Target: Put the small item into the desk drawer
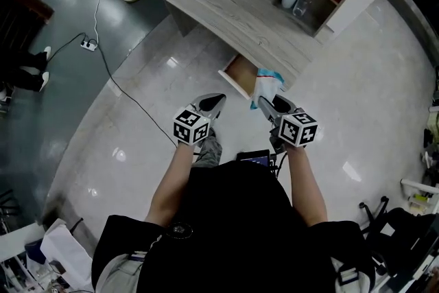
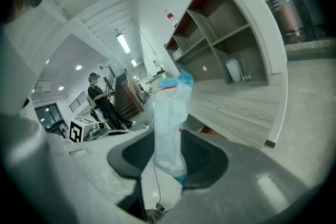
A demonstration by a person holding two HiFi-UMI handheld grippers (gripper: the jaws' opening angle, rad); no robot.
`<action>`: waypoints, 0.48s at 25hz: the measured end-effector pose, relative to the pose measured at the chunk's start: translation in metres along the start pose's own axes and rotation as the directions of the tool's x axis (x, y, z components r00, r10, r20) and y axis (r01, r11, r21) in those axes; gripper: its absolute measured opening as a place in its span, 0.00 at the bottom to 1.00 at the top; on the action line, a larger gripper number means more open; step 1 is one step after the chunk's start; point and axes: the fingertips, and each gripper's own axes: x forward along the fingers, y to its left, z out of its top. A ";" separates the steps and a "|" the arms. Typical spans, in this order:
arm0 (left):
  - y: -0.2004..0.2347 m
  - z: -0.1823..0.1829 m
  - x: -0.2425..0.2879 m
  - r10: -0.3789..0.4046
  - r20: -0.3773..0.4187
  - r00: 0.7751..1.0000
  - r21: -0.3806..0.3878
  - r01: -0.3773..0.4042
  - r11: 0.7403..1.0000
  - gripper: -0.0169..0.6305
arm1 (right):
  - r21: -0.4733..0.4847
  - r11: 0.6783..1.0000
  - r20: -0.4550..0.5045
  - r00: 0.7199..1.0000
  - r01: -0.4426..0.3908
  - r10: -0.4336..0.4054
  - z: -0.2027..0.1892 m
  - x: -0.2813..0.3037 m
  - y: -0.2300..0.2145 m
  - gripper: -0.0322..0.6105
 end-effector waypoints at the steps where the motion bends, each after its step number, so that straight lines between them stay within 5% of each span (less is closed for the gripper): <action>1: 0.005 0.003 0.001 -0.008 -0.002 1.000 0.002 0.008 1.000 0.03 | 0.002 1.000 0.002 1.000 0.006 -0.006 0.002 0.004 0.001 0.30; 12: 0.055 0.030 0.008 -0.113 -0.030 0.993 0.035 0.114 0.993 0.03 | 0.026 0.995 0.035 0.995 0.093 -0.094 0.023 0.047 0.010 0.30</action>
